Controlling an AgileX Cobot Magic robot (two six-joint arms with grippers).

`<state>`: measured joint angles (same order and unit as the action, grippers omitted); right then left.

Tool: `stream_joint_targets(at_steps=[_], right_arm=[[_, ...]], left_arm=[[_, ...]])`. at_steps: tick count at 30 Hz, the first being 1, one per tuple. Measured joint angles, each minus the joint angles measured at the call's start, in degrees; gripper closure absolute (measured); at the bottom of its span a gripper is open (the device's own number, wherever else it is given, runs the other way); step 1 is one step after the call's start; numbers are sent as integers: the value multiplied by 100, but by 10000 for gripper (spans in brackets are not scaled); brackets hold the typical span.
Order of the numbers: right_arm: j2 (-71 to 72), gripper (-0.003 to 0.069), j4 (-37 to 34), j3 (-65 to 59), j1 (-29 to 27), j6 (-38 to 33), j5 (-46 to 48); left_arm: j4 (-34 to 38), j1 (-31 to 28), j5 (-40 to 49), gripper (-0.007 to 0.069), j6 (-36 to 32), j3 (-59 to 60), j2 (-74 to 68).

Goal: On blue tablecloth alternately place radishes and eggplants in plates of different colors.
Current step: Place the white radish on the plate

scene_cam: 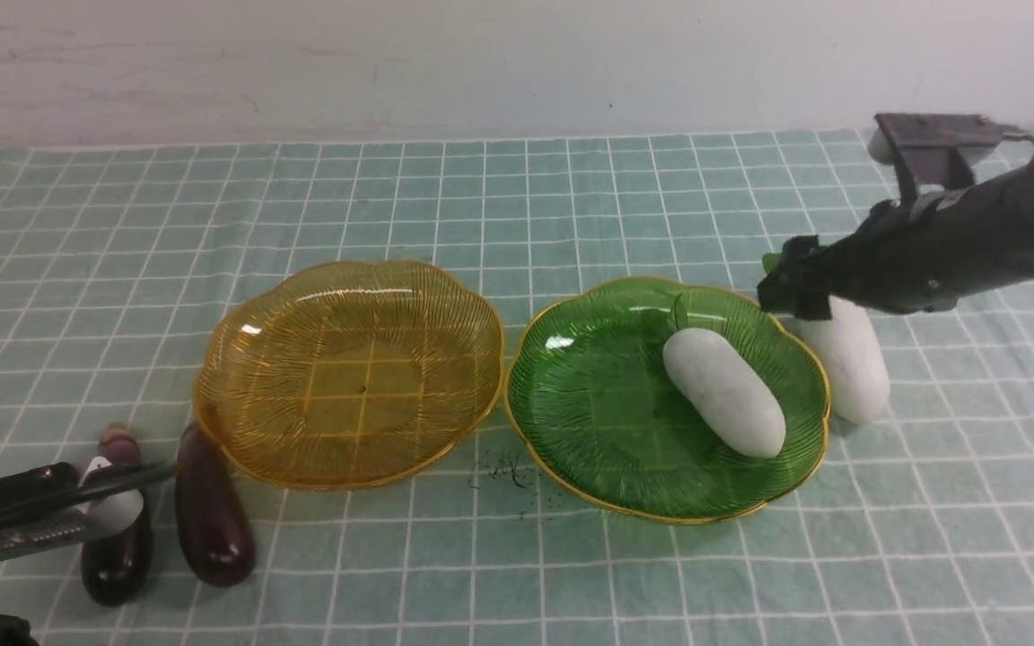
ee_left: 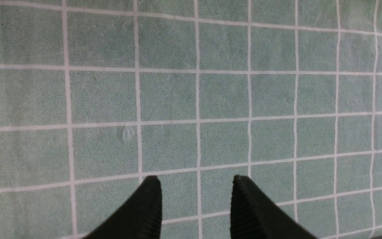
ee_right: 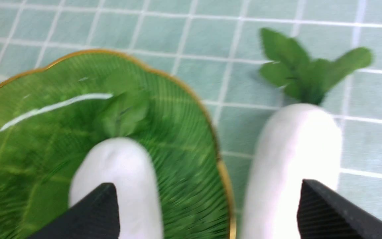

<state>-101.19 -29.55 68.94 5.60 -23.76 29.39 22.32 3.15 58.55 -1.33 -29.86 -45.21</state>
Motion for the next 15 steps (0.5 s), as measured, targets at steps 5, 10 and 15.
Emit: stream_joint_targets(at_steps=[5,10,15], right_arm=[[-372,22,34,12,-420,314,-258],[-763,54,41,12,-460,362,-281],[-932,65,41,12,-460,362,-355]], left_arm=[[0,0,7,356,0,0,0],[0,0,7,356,0,0,0],[0,0,7,356,0,0,0]])
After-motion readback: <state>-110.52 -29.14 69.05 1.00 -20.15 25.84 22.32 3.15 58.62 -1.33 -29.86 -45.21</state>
